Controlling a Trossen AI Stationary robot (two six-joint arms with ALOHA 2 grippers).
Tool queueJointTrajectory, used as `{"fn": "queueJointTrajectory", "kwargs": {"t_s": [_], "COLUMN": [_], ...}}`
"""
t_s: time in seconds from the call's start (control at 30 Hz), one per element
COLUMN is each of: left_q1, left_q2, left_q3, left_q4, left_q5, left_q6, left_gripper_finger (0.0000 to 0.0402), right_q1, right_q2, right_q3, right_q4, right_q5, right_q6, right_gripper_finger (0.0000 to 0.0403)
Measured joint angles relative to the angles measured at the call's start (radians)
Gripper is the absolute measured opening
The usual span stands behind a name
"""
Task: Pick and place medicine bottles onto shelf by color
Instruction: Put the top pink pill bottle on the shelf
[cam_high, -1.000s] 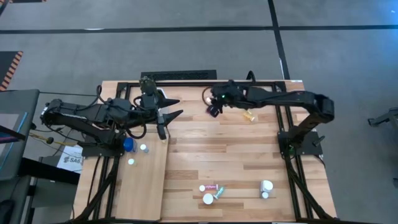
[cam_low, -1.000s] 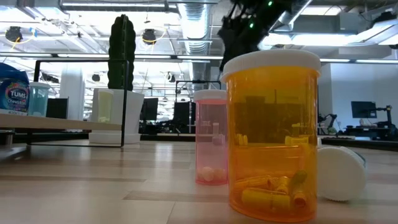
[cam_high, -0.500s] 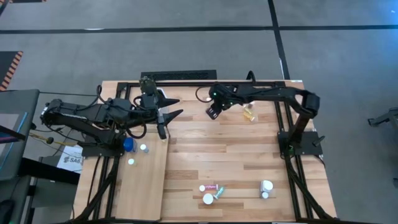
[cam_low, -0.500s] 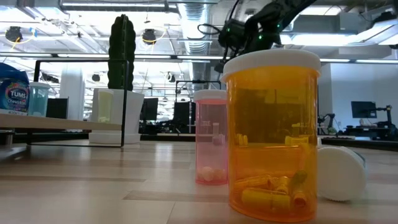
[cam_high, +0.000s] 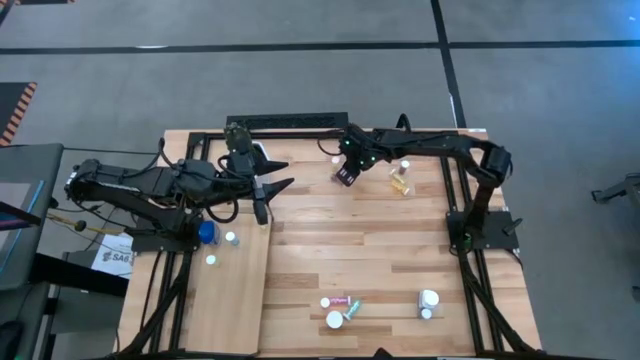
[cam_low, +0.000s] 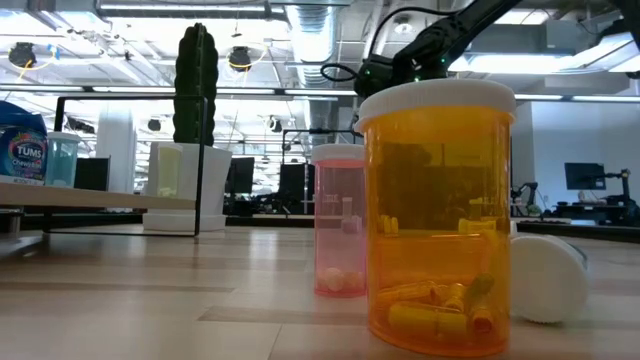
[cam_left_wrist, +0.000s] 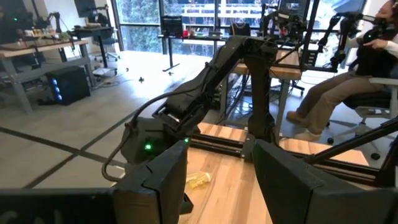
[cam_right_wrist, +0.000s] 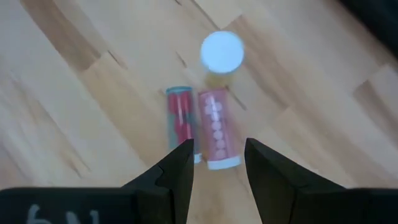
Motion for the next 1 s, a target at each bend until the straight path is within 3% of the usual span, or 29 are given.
{"fn": "queueJointTrajectory", "kwargs": {"t_s": [1.0], "left_q1": [0.0], "left_q2": [0.0], "left_q3": [0.0], "left_q4": [0.0], "left_q5": [-0.005], "left_q6": [-0.018], "left_gripper_finger": [0.0171], "right_q1": [-0.01], "right_q2": [0.19], "right_q3": [0.004], "right_q4": [0.019], "right_q5": [-0.05], "right_q6": [-0.139], "right_gripper_finger": [0.0157]}}
